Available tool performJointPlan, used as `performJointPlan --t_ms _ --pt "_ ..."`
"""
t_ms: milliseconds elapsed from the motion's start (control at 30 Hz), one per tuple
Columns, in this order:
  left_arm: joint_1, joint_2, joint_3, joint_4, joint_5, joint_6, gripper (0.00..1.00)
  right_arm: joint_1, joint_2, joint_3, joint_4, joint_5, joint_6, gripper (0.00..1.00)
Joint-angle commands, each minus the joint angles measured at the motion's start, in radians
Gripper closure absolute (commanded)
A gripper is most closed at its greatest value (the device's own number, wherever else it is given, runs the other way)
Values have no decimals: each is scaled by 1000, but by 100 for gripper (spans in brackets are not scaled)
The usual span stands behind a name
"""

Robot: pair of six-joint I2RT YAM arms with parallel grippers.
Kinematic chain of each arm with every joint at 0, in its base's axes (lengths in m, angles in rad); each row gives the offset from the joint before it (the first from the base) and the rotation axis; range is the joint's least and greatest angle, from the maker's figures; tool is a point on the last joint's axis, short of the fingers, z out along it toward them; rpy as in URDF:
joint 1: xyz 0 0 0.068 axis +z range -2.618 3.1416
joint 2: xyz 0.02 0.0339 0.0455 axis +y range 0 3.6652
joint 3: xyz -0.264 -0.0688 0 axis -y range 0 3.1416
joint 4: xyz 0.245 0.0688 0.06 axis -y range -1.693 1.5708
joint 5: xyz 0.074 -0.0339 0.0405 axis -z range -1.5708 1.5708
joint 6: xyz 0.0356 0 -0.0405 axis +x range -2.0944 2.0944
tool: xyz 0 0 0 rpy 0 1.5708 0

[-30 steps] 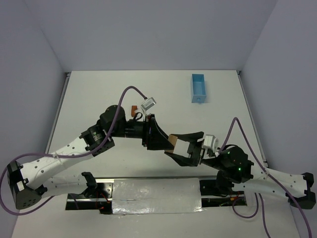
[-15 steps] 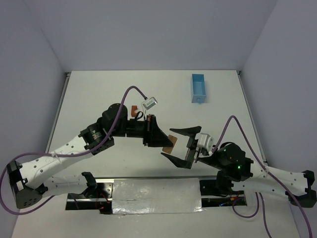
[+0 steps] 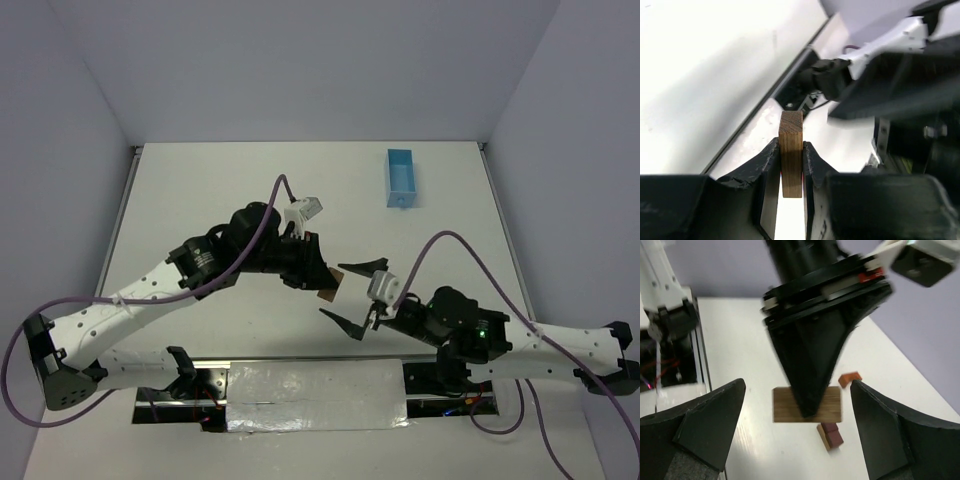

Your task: Build the wood block tower

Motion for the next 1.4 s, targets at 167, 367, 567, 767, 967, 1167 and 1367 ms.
performJointPlan --t_ms 167,367,567,767,967,1167,1367 --pt "26 30 92 -69 -20 58 100 138 102 68 -94 259 -122 10" --pt "26 4 65 -64 -20 82 100 140 52 10 4 297 -160 8" --pt "24 -6 32 -37 5 91 100 140 61 15 24 278 -169 11" --pt "21 -9 37 -27 19 95 100 138 81 33 -19 253 -144 10" --pt "20 -16 40 -30 20 103 100 114 61 13 2 242 -119 6" --pt "15 -21 28 -20 28 103 100 72 72 18 2 179 -100 9" --pt "12 -21 26 -12 28 102 100 40 93 19 14 132 -104 13"
